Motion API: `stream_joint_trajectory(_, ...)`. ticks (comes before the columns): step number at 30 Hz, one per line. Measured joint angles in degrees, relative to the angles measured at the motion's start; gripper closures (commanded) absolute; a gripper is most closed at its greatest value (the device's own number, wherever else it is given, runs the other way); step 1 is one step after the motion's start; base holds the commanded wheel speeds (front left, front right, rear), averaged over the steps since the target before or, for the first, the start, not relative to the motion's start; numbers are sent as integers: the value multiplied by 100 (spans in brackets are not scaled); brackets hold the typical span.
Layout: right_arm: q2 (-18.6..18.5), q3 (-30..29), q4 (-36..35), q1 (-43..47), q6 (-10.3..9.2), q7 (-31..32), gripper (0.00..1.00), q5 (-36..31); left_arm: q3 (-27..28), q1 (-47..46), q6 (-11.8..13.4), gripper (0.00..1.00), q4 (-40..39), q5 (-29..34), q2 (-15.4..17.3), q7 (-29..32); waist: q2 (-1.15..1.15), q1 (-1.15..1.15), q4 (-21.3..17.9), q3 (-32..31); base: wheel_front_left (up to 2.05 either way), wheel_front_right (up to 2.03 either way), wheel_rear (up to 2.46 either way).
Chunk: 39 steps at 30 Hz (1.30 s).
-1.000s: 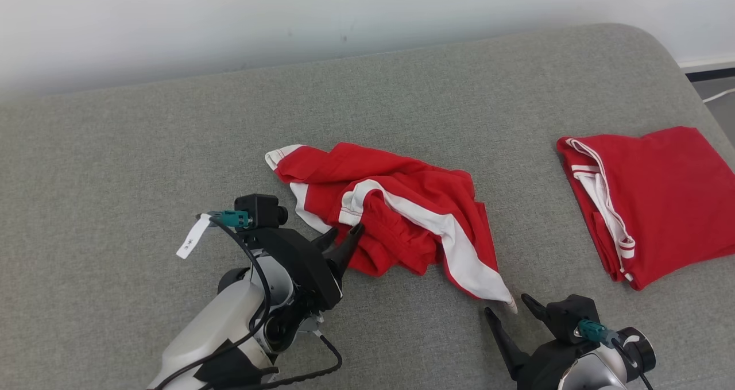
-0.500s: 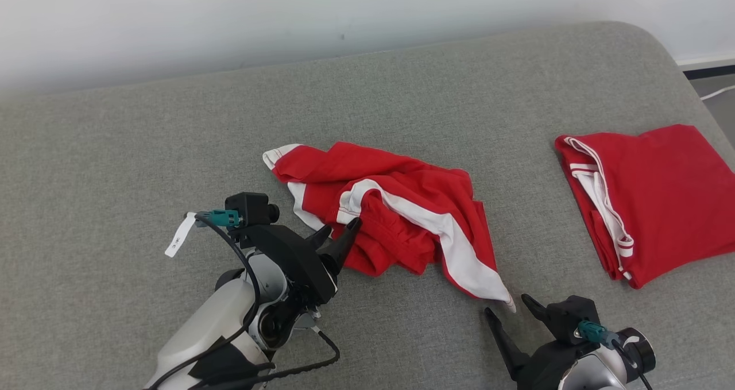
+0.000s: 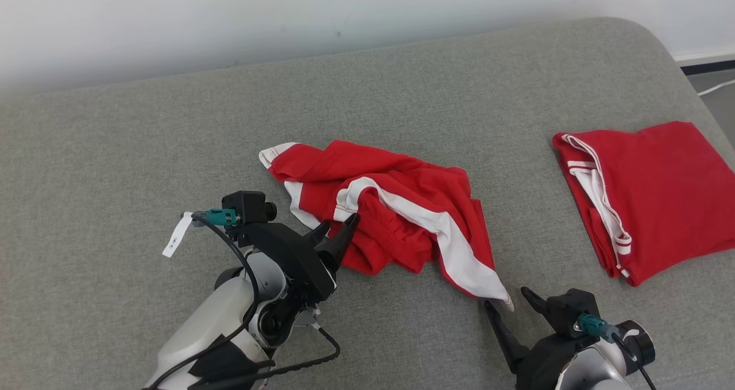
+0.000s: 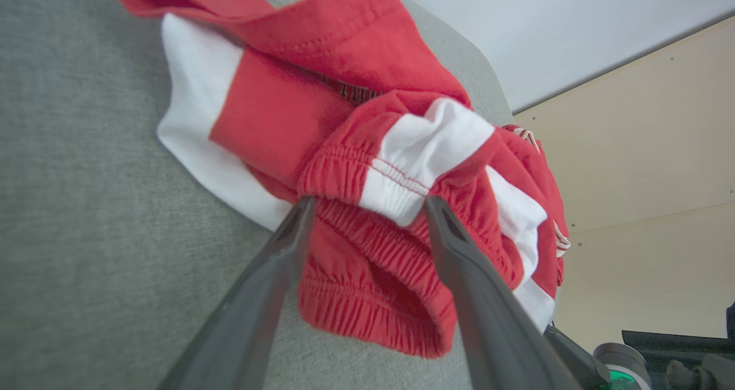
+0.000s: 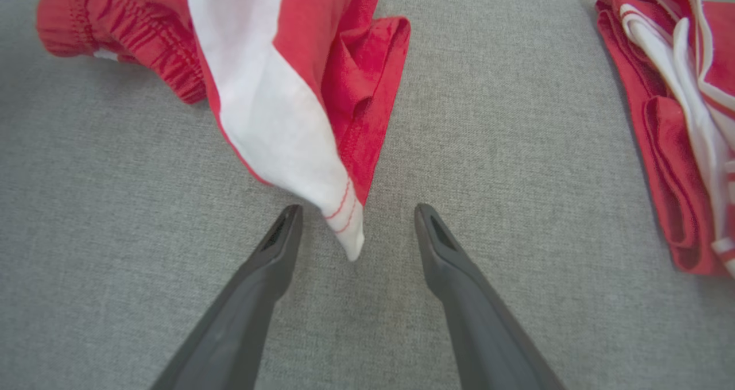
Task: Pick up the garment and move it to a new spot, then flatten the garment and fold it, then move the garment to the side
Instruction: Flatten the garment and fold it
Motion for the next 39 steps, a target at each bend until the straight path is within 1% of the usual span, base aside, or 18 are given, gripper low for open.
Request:
stream_joint_trajectory(6, -1, 11, 0, 0, 0, 0, 0, 0, 23, 1, 0, 0, 34, -52, -22, -104, 0, 0, -35, 12, 0, 0, 0)
stream_joint_trajectory(8, -1, 13, 0, 1, 0, -1, 0, 0, 57, -10, 0, 7, 34, -52, -25, -177, 0, 0, -42, 16, 0, 0, 0)
stream_joint_trajectory(9, -1, 14, 0, 1, 0, -1, 0, 0, 75, -19, 0, 15, 32, -54, -26, -200, 0, 0, -44, 17, 0, 0, 0)
stream_joint_trajectory(10, -1, 15, 0, 1, -1, -2, 0, 0, 87, -25, 0, 26, 29, -62, -26, -205, 0, 0, -45, 17, 0, 0, 0)
stream_joint_trajectory(12, -1, 19, 0, 1, -1, -3, 0, 0, 92, -31, -1, 54, 27, -91, -27, -250, 0, 0, -45, 16, 0, 0, 0)
stream_joint_trajectory(13, -1, 23, 0, 1, -1, -3, 0, 0, 89, -32, -1, 57, 27, -94, -27, -250, 0, 0, -44, 15, 0, 0, 0)
stream_joint_trajectory(14, -1, 23, 0, 1, -1, -3, 9, 0, 89, -32, -1, 62, 27, -94, -27, -250, 0, 0, -44, 15, 0, 0, 0)
stream_joint_trajectory(15, 0, 29, 0, 1, -1, -4, 22, 0, 83, -32, -2, 67, 29, -94, -29, -252, 0, 0, -43, 13, 0, 0, 0)
stream_joint_trajectory(16, 1, 35, 0, 1, -1, -4, 37, 0, 71, -32, -3, 67, 32, -93, -30, -252, 0, 0, -41, 11, 0, 0, 0)
stream_joint_trajectory(17, 2, 40, 0, 1, -1, -5, 47, 0, 63, -32, -4, 68, 37, -93, -31, -252, 0, 0, -38, 8, 0, 0, 0)
stream_joint_trajectory(20, 4, 45, 0, 1, -1, -5, 53, 0, 40, -32, -7, 69, 62, -93, -34, -252, 0, 0, -28, 2, 0, 0, 0)
stream_joint_trajectory(22, 4, 47, 0, 1, -1, -5, 59, 0, 26, -31, -7, 74, 70, -93, -36, -252, 0, 0, -21, 1, 0, 0, 0)
stream_joint_trajectory(23, 4, 47, 0, 1, -1, -5, 66, 0, 22, -31, -8, 78, 74, -93, -37, -252, 0, 0, -17, 2, 0, 0, 0)
stream_joint_trajectory(24, 4, 47, 0, 1, -1, -5, 76, 0, 19, -31, -8, 84, 75, -93, -38, -252, 0, 0, -14, 3, 0, 0, 0)
stream_joint_trajectory(25, 4, 47, 0, 1, -1, -5, 90, 0, 15, -31, -9, 98, 78, -93, -40, -252, 0, 0, -11, 4, 0, 0, 0)
stream_joint_trajectory(26, 4, 47, 0, 1, -1, -5, 98, 0, 13, -31, -9, 100, 79, -93, -40, -253, 0, 0, -8, 5, 0, 0, 0)
stream_joint_trajectory(27, 4, 47, 0, 1, -1, -5, 100, 0, 10, -31, -10, 100, 80, -93, -41, -258, 0, 0, -6, 7, 0, 0, 0)
stream_joint_trajectory(39, 3, 0, -22, 1, -1, -82, 100, 34, -21, -33, -55, 100, 80, -96, -46, -378, 0, 0, 25, 0, 0, 0, 0)
